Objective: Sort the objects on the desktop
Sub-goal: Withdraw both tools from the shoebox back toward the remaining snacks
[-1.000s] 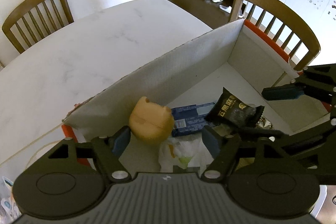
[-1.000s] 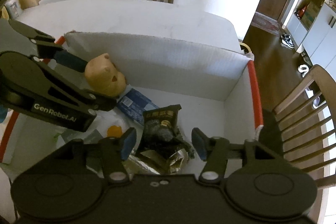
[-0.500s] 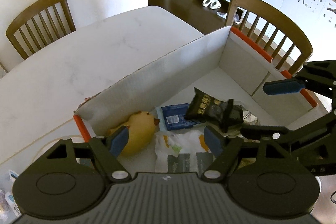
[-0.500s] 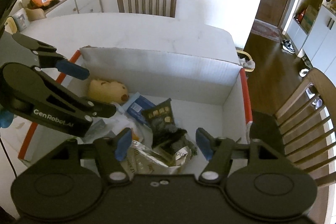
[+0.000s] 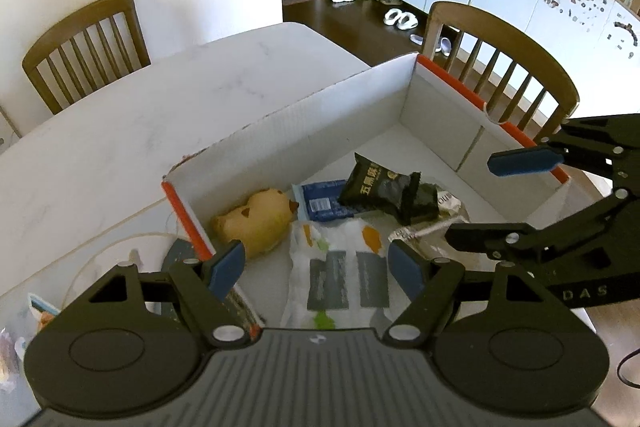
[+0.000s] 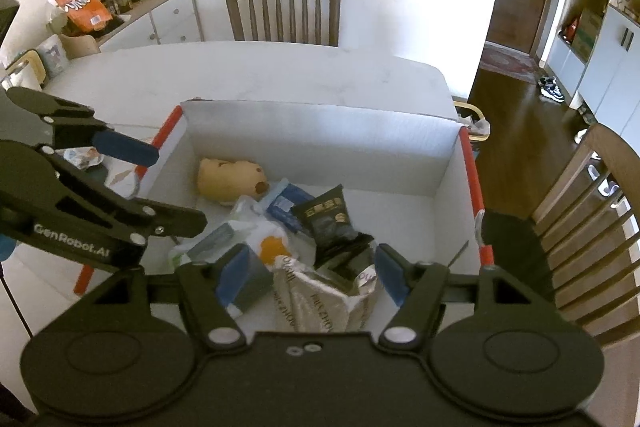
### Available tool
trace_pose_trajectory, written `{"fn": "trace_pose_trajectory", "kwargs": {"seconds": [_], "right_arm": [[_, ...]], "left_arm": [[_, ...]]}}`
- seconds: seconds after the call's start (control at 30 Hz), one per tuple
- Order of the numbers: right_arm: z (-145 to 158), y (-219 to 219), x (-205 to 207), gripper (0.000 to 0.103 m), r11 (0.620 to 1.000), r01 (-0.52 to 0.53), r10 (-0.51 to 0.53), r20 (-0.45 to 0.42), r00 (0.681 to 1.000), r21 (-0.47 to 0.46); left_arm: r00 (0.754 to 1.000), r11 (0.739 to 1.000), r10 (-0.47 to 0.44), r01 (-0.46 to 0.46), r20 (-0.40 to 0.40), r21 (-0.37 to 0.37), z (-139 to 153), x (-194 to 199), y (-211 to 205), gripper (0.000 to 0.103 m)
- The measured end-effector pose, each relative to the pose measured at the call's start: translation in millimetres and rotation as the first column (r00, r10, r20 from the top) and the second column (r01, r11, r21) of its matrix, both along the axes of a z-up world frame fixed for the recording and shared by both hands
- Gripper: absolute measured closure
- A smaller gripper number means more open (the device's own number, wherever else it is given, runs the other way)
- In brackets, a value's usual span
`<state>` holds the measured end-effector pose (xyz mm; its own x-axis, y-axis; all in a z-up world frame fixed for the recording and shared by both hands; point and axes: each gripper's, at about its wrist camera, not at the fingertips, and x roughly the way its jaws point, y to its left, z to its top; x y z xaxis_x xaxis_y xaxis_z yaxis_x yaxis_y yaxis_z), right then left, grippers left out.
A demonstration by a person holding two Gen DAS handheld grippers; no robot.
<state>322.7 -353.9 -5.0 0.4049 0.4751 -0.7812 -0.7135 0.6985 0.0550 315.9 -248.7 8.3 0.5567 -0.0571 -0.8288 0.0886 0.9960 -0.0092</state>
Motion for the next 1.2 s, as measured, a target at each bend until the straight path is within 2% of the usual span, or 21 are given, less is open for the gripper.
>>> {"fn": "trace_pose_trajectory", "kwargs": {"seconds": [0.17,0.4,0.6,0.73,0.93,1.2], "right_arm": [[1.8,-1.1,-10.6,0.033,1.0,0.002,-0.002,-0.003,1.0,0.02],[3.7,-3.7,-25.3,0.021,0.998,0.006,-0.005,-0.006,1.0,0.055],[5.8,-3.4,-37.3,0.017,0.996,0.031,-0.032,0.005,0.999,0.079],[9.6,-1.1,-46.3,0.017,0.994,0.064,-0.066,0.022,0.998,0.087],[19.7,10.7,-65.9,0.017,0.988,0.108,-0.115,0.059,0.992,0.114],[22.6,54.8,-97.1,0.016,0.983,0.13,-0.139,0.068,0.988,0.128]], "left_arm": [[1.0,1.0,0.013,-0.013,0.009,-0.016,5.7,-20.2,1.9,0.025],[0.999,0.999,0.021,-0.02,0.033,-0.03,11.5,-47.3,3.5,0.018],[0.998,0.999,0.025,-0.023,0.053,-0.048,12.1,-65.9,10.4,0.015],[0.997,0.998,0.033,-0.029,0.076,-0.05,12.6,-79.4,19.3,0.004],[0.994,0.998,0.028,-0.023,0.109,-0.054,16.9,-99.5,41.7,0.001],[0.991,0.999,0.038,-0.034,0.132,-0.039,24.1,-124.8,91.4,0.0]]}}
